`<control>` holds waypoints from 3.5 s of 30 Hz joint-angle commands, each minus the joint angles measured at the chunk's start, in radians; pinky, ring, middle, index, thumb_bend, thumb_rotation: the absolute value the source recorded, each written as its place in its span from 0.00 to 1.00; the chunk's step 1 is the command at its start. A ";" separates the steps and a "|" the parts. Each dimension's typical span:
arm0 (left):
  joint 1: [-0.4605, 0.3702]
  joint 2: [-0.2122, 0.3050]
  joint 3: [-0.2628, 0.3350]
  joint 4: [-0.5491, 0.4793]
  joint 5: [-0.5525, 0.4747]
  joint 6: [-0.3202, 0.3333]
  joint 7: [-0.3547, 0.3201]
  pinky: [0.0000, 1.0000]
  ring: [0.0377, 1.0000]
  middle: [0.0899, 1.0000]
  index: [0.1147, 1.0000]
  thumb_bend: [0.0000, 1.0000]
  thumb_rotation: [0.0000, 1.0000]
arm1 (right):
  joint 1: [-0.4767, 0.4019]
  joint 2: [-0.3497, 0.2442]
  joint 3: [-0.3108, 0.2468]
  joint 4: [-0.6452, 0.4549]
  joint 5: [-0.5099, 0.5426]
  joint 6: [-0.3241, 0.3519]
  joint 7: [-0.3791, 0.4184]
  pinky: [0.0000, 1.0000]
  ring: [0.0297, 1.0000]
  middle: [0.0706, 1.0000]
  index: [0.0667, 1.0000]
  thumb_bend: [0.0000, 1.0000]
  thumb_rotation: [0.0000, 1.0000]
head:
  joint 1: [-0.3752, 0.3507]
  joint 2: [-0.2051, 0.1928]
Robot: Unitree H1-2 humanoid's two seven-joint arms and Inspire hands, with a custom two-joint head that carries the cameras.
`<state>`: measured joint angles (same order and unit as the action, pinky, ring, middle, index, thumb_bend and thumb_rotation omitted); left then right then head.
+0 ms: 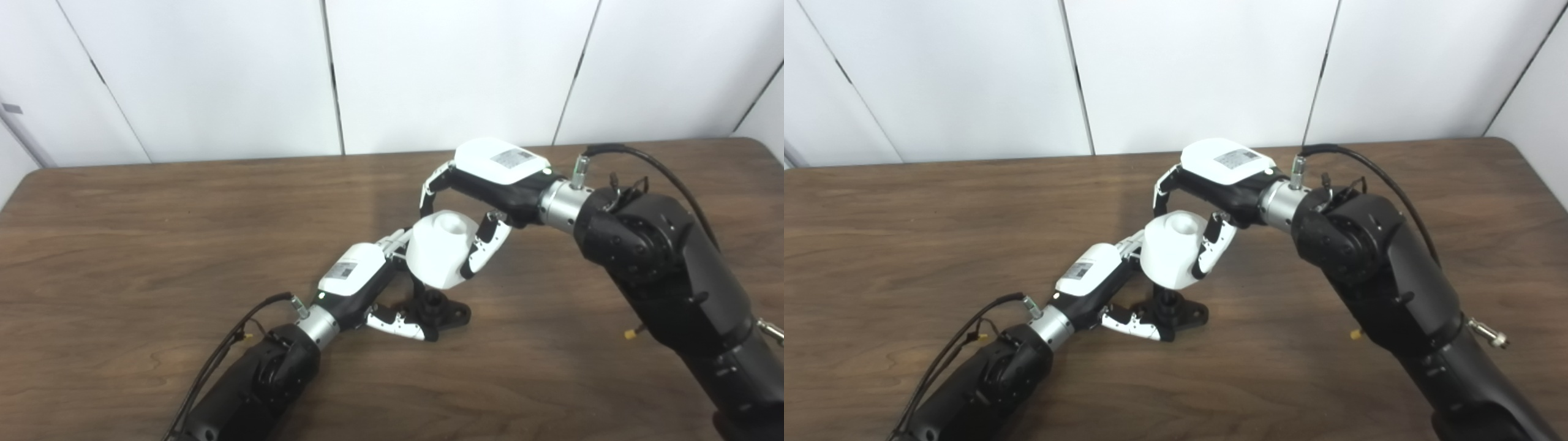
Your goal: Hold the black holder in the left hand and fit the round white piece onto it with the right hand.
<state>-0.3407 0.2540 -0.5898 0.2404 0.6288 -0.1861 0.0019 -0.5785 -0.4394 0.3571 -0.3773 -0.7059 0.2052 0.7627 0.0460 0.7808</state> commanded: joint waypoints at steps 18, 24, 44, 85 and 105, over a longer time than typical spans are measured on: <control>0.043 0.004 -0.064 0.037 0.075 0.093 -0.132 0.96 1.00 1.00 0.42 0.52 0.07 | -0.029 -0.006 0.057 0.005 -0.021 -0.080 0.002 0.76 0.82 0.72 0.44 0.53 0.15 | 0.005 0.017; 0.046 0.010 -0.063 0.027 0.077 0.096 -0.134 0.95 1.00 1.00 0.42 0.52 0.07 | -0.019 -0.023 0.055 0.008 -0.015 -0.109 0.007 0.77 0.80 0.70 0.44 0.53 0.14 | -0.004 0.022; 0.059 0.013 -0.056 -0.002 0.061 0.109 -0.143 0.96 1.00 1.00 0.42 0.52 0.07 | 0.013 -0.035 0.054 0.014 0.025 -0.143 0.012 0.81 0.81 0.70 0.44 0.53 0.14 | 0.005 0.041; 0.074 0.028 -0.048 -0.057 0.042 0.145 -0.186 0.96 1.00 0.99 0.42 0.52 0.07 | 0.093 -0.037 0.076 0.051 -0.021 -0.251 -0.079 0.84 0.79 0.67 0.44 0.53 0.14 | 0.007 0.057; 0.080 0.031 -0.051 -0.073 0.040 0.155 -0.204 0.96 1.00 0.99 0.42 0.52 0.07 | 0.127 -0.007 0.065 0.130 -0.081 -0.322 -0.248 0.83 0.74 0.64 0.44 0.53 0.14 | 0.012 0.059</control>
<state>-0.3187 0.2676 -0.5871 0.1336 0.6285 -0.0608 -0.0885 -0.4603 -0.4524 0.4189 -0.2908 -0.7338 -0.1149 0.5313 0.0583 0.8391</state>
